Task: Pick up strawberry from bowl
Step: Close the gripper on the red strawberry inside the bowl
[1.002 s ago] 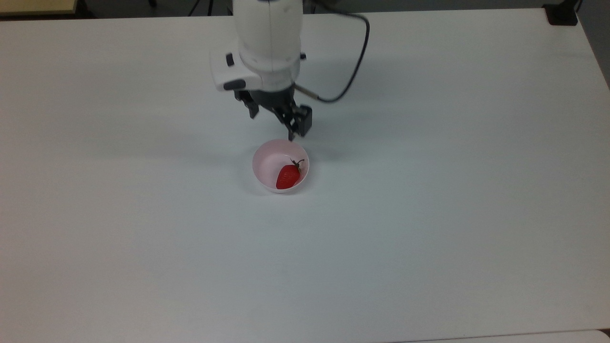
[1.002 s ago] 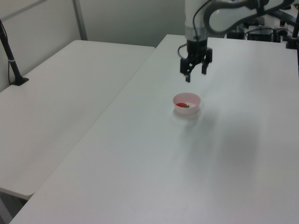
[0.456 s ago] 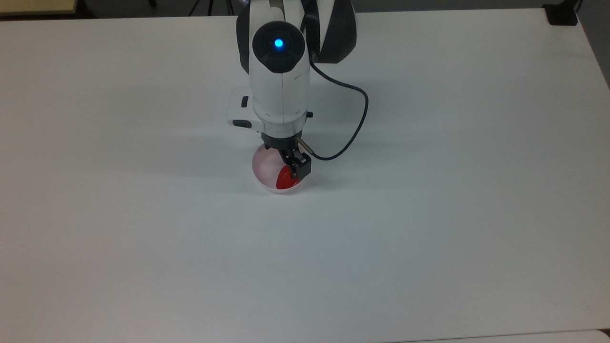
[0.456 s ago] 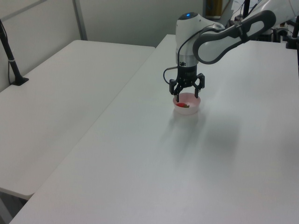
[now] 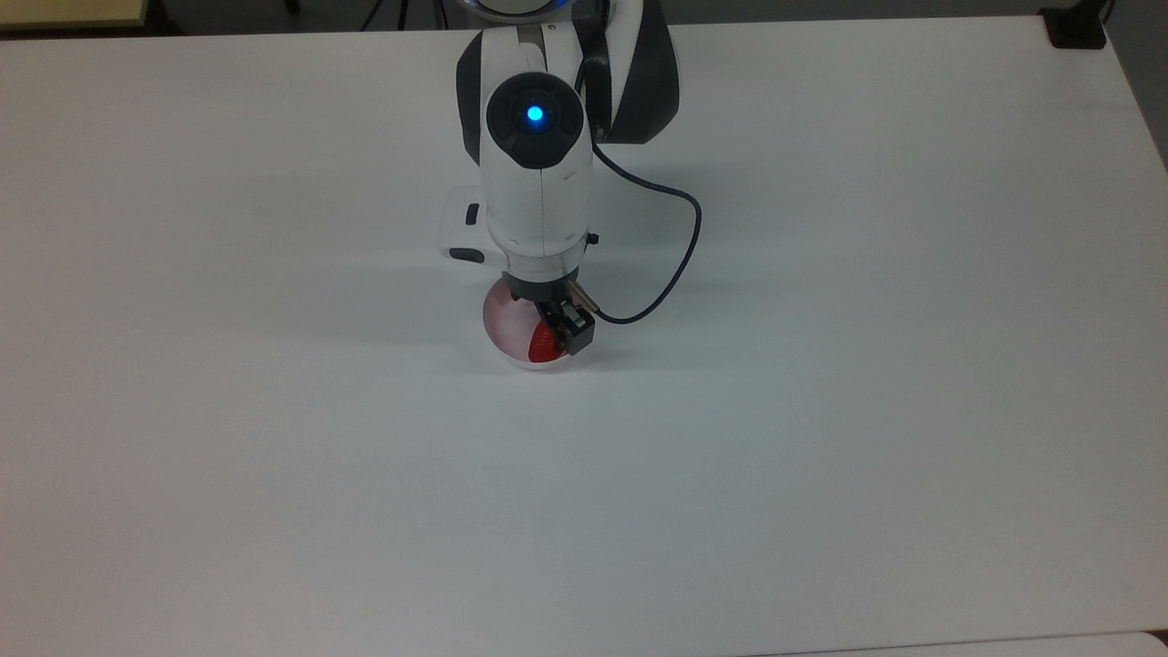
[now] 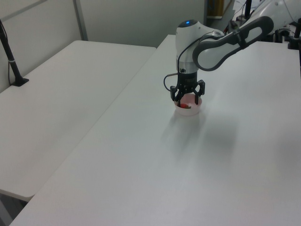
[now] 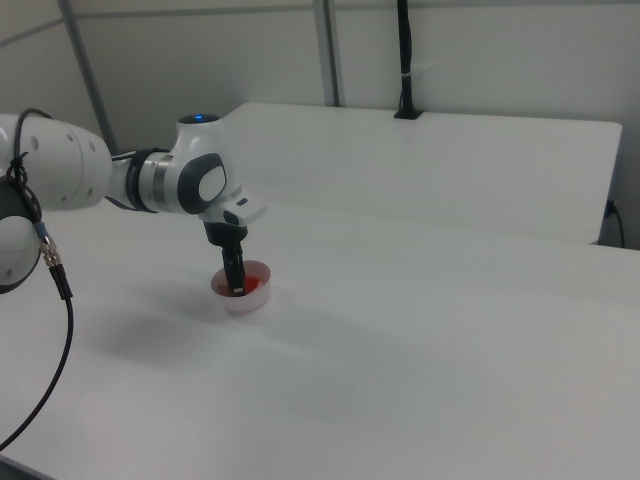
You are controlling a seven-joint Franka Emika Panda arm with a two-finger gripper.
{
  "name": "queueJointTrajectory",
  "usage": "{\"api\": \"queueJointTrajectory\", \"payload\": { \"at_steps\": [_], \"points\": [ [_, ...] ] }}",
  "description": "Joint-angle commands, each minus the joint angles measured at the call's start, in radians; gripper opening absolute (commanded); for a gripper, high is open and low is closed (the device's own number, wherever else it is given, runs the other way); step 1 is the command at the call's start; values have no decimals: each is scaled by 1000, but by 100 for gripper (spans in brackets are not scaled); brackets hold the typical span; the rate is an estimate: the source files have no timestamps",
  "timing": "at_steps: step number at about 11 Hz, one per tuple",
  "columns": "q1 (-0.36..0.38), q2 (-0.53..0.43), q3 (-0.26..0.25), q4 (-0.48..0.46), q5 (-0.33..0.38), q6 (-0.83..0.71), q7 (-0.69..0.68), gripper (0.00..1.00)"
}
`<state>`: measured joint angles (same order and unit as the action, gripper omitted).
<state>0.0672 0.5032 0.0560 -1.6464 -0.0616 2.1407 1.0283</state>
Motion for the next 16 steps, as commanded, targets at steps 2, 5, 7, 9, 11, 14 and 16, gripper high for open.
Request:
{"api": "queueJointTrajectory", "payload": {
  "at_steps": [2, 5, 7, 9, 11, 14, 16],
  "points": [
    [-1, 5, -5, -12, -4, 22, -10, 78],
    [-1, 5, -5, -18, -4, 22, -43, 72],
    [-4, -3, -5, -16, -3, 15, -97, 55],
    [-6, -14, -10, -10, -3, 8, -106, 53],
    [-4, -47, -10, -4, 2, -25, -128, 53],
    [-4, -71, -10, 30, 9, -108, -198, 54],
    [-1, -46, -10, 22, 8, -98, -206, 77]
  ]
}}
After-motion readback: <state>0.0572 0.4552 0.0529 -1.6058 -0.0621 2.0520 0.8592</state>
